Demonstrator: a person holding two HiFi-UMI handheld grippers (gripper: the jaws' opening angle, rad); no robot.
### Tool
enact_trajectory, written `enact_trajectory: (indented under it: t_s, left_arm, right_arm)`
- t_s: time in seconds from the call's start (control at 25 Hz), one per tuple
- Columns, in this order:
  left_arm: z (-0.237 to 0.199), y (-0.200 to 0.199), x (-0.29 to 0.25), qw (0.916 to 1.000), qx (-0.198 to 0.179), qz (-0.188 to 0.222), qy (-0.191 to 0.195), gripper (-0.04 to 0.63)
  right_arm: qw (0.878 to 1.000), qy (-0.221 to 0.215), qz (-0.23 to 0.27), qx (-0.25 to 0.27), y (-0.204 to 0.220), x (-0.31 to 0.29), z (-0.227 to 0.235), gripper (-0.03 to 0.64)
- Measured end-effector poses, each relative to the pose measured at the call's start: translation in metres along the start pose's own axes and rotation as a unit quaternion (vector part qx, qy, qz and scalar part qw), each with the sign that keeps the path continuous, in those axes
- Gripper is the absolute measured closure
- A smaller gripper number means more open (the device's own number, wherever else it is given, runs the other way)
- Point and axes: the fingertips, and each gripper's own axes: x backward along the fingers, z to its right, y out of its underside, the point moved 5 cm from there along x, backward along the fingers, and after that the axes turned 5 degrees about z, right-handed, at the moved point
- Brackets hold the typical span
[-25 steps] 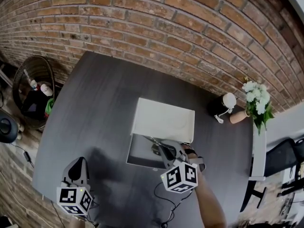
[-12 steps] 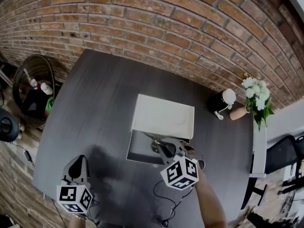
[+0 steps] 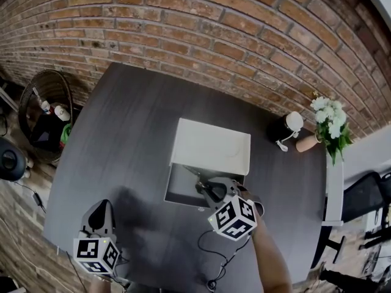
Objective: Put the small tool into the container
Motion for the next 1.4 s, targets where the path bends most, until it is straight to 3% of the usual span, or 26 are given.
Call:
enact_trajectory:
  t_s: [0.28,0.56,0.84,1.12,1.4]
  left_arm:
    - [0.003,-0.002,0.008,1.0,0.001,0.003,-0.001,0.591]
    - [0.008,-0.005,0.018,0.9999,0.002,0.01,0.003,0.591]
    - [0.018,-0.018,0.035,0.9996,0.008,0.025,0.003,0.591]
    - [0.05,-0.053,0.049,0.997,0.015,0.065,0.039,0.591]
    - [0.093,-0.099,0.066,0.9904,-0.004,0.108,0.086,0.591]
  right_arm:
    - [1.0,-0.014,-0.02,0.01,0.0,0.006,-0.006,0.528]
    - [1.0,-0.004,-0.007,0.004,-0.006,0.022,-0.009,0.525]
    - [0.995,0.05,0.048,-0.069,-0.02,0.063,-0.006,0.533]
    - [0.962,0.138,0.132,-0.194,-0.034,0.13,-0.017,0.579]
    - [0.909,0.23,0.222,-0.266,-0.037,0.215,-0.036,0.612]
